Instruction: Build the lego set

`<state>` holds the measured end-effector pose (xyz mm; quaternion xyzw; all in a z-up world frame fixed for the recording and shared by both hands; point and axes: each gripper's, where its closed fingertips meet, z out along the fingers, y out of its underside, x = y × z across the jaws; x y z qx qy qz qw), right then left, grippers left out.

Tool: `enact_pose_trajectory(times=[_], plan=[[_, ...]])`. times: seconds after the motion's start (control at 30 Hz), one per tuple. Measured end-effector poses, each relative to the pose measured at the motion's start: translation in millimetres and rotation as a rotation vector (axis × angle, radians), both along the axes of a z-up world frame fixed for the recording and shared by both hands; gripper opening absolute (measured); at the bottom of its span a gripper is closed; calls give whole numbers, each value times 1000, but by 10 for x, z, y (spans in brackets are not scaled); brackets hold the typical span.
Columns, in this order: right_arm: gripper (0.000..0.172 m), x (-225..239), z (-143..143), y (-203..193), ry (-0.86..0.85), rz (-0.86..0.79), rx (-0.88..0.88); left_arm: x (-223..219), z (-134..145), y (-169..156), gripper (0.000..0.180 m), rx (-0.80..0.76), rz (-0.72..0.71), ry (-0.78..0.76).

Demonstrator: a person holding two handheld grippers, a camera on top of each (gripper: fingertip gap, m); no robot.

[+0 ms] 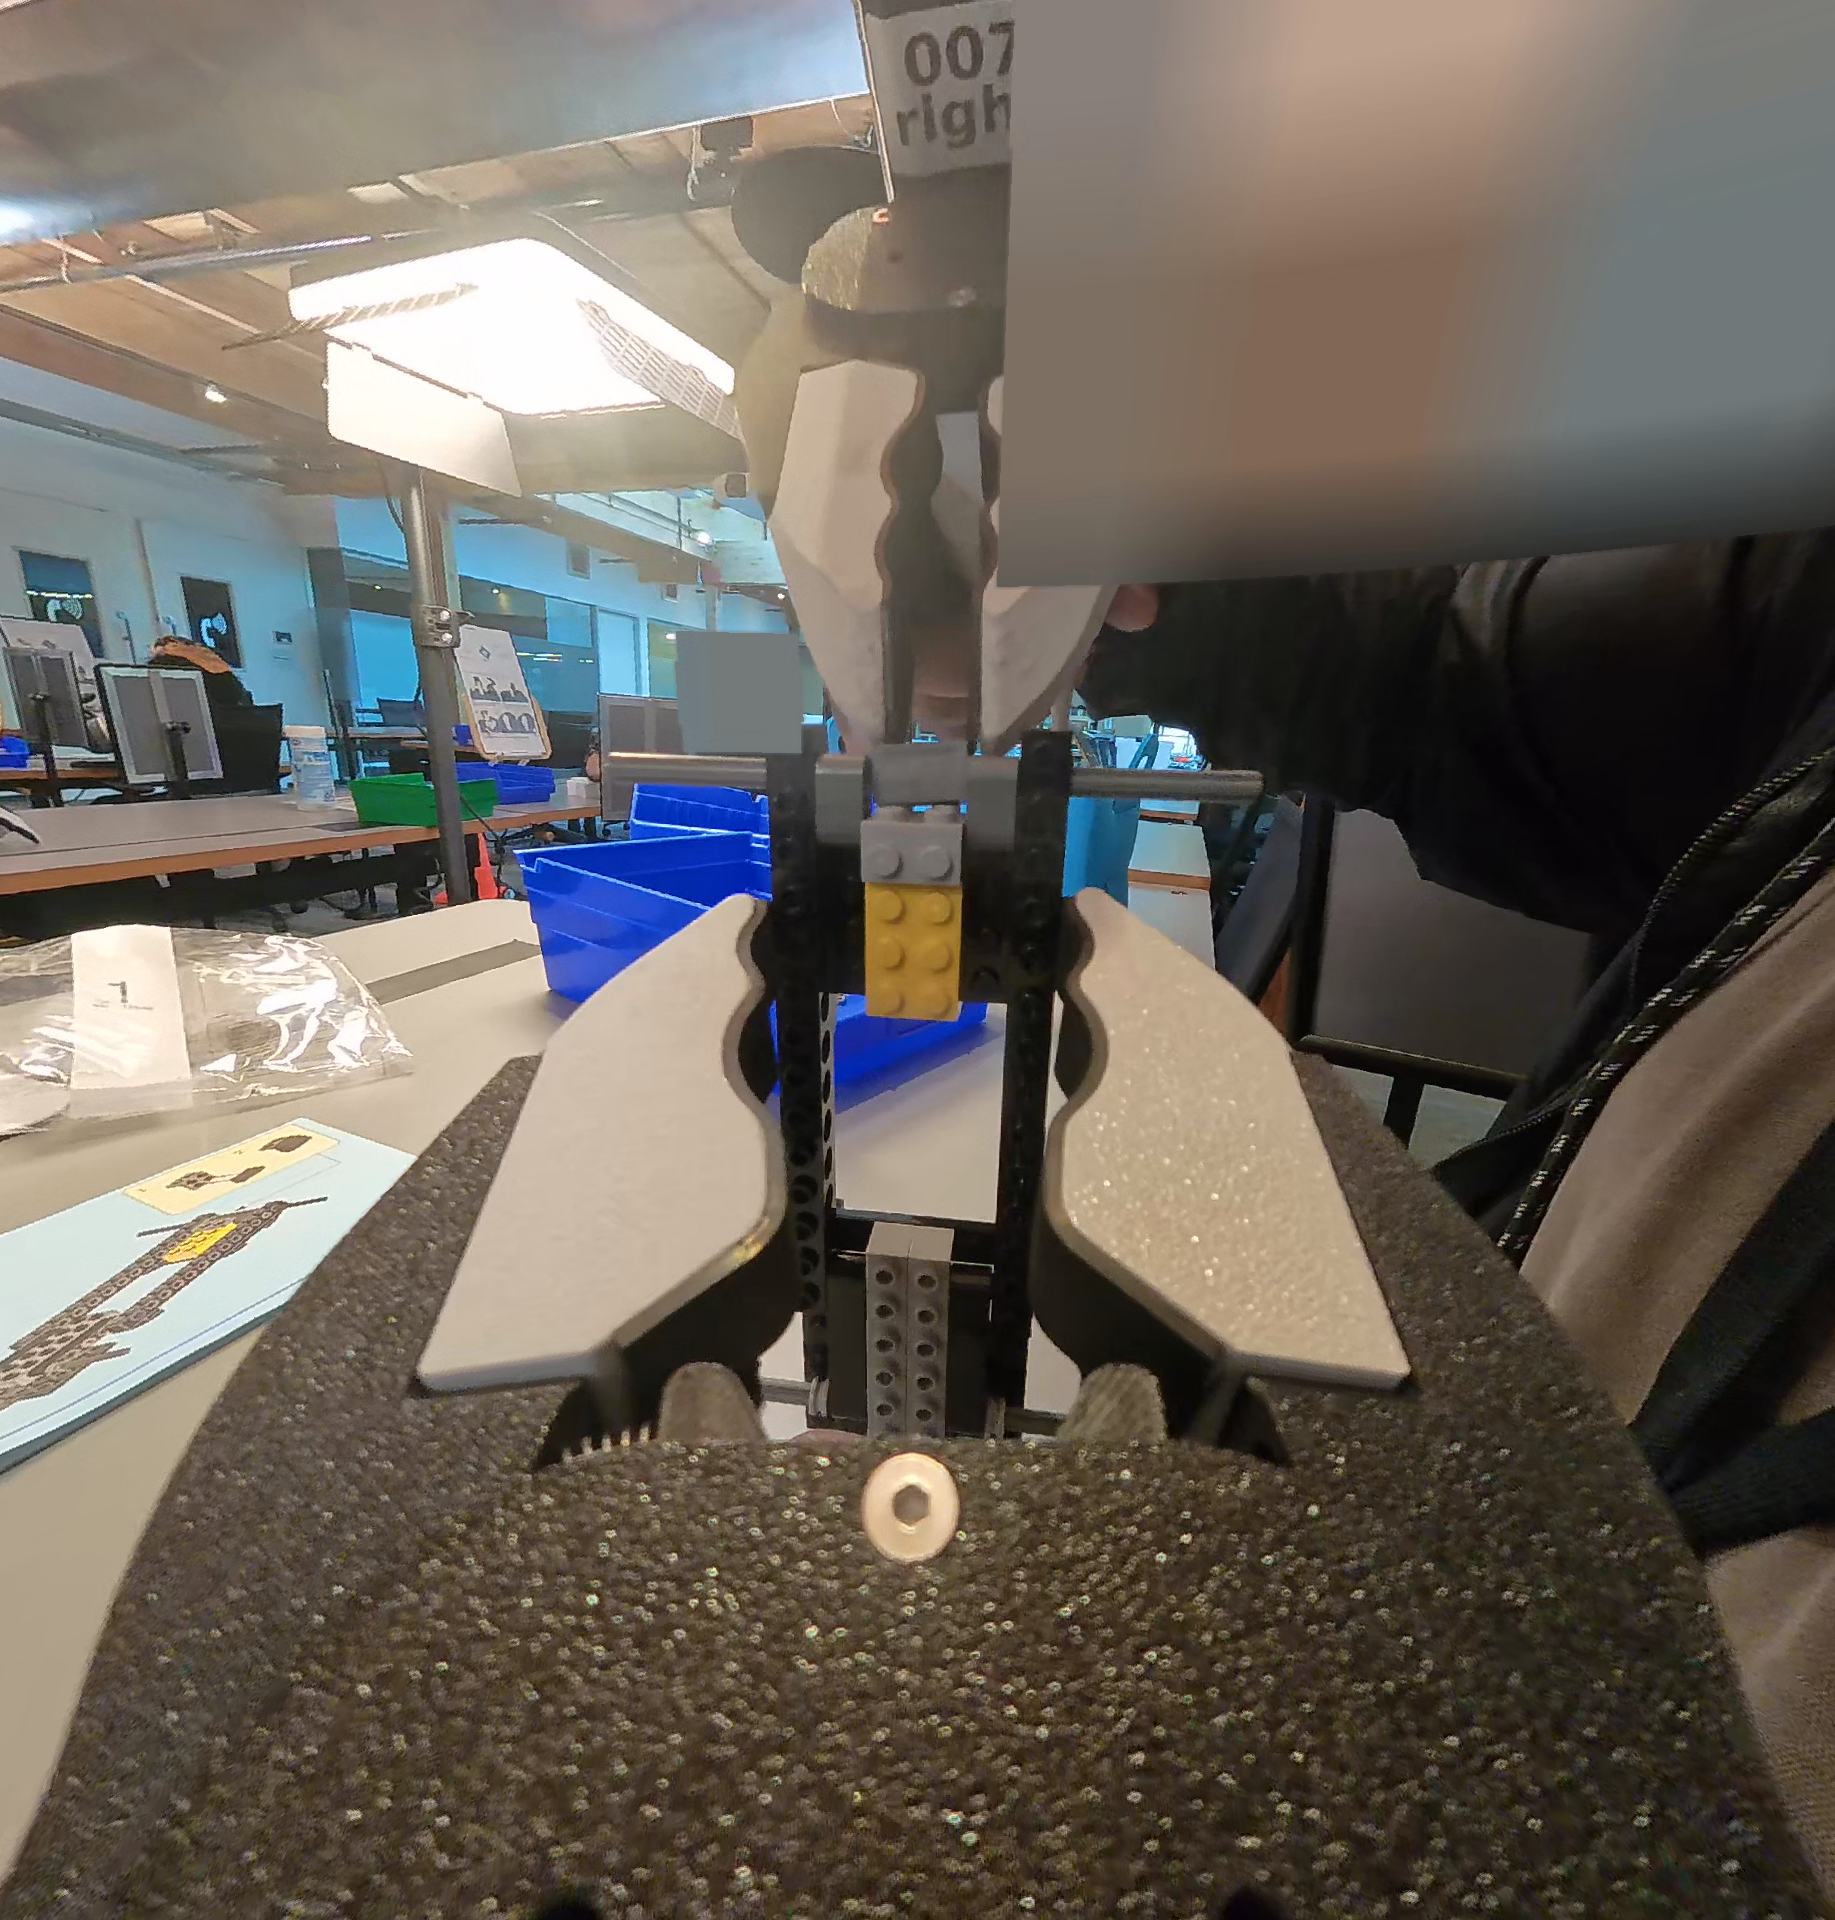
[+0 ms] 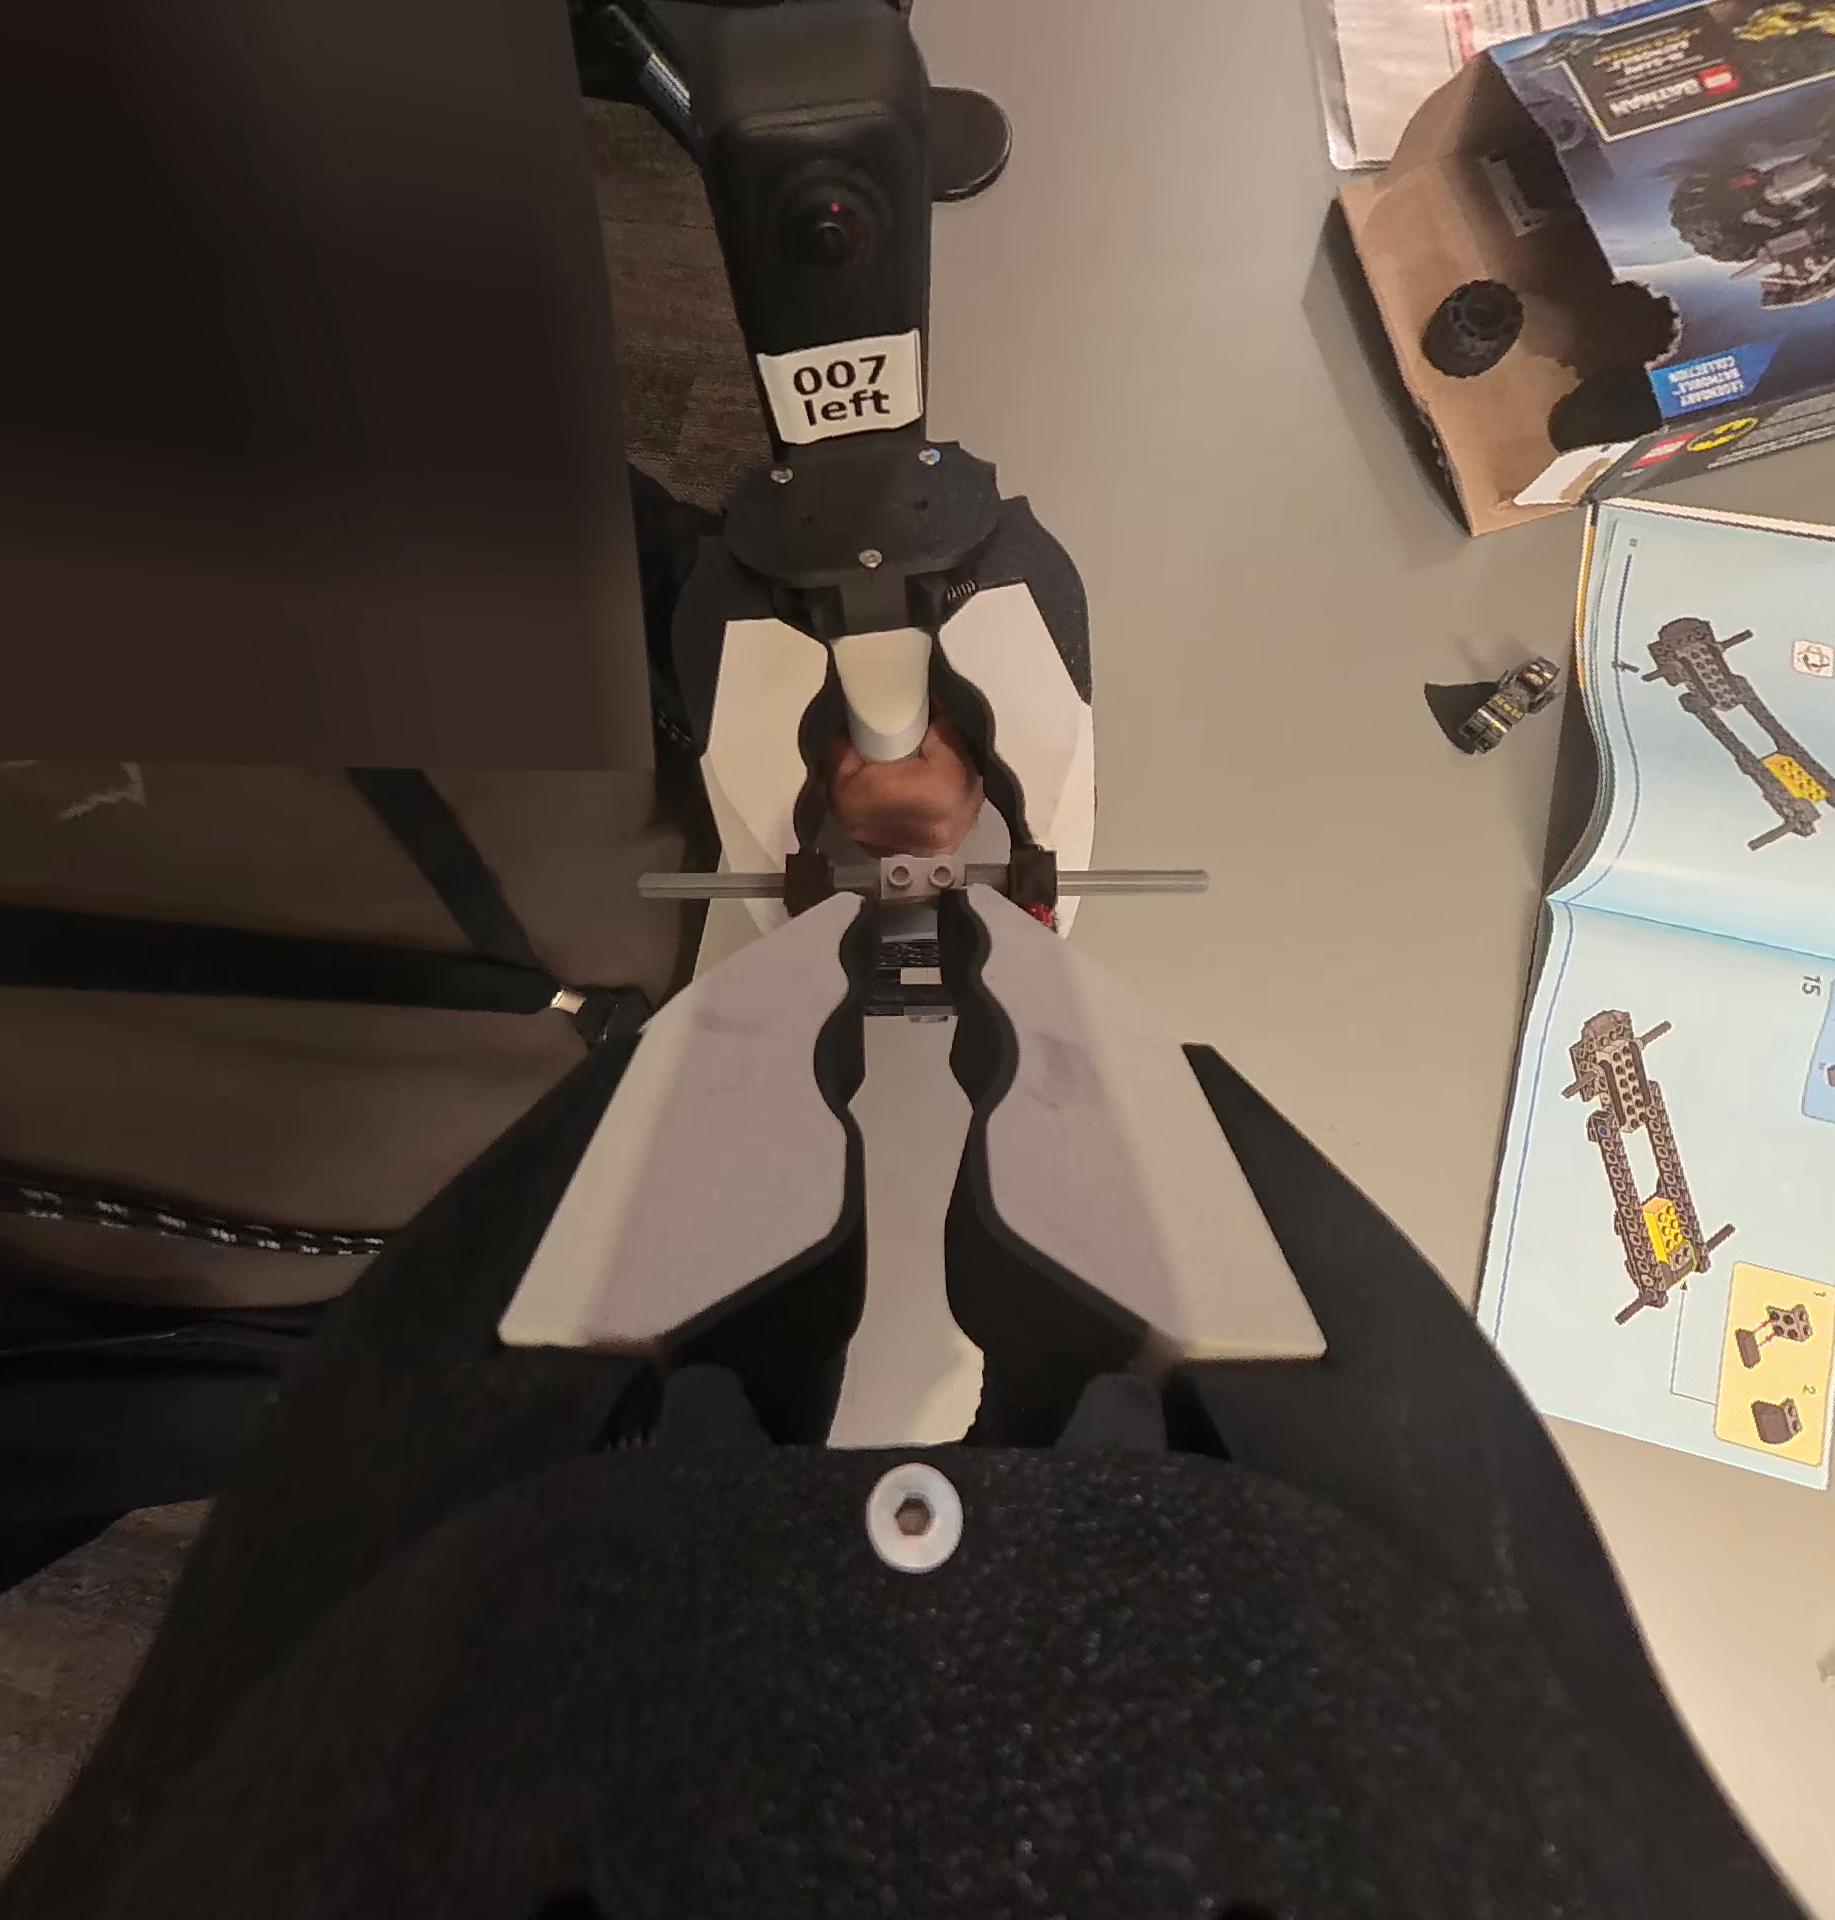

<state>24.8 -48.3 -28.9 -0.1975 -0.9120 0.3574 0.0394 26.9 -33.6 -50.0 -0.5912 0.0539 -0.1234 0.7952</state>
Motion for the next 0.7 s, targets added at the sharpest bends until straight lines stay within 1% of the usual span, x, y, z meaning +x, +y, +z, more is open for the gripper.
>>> enact_pose_trajectory(times=[0.7], plan=[[11, 19, 8, -10, 2, 52, -3, -6, 17, -16, 52, 4, -5, -2]])
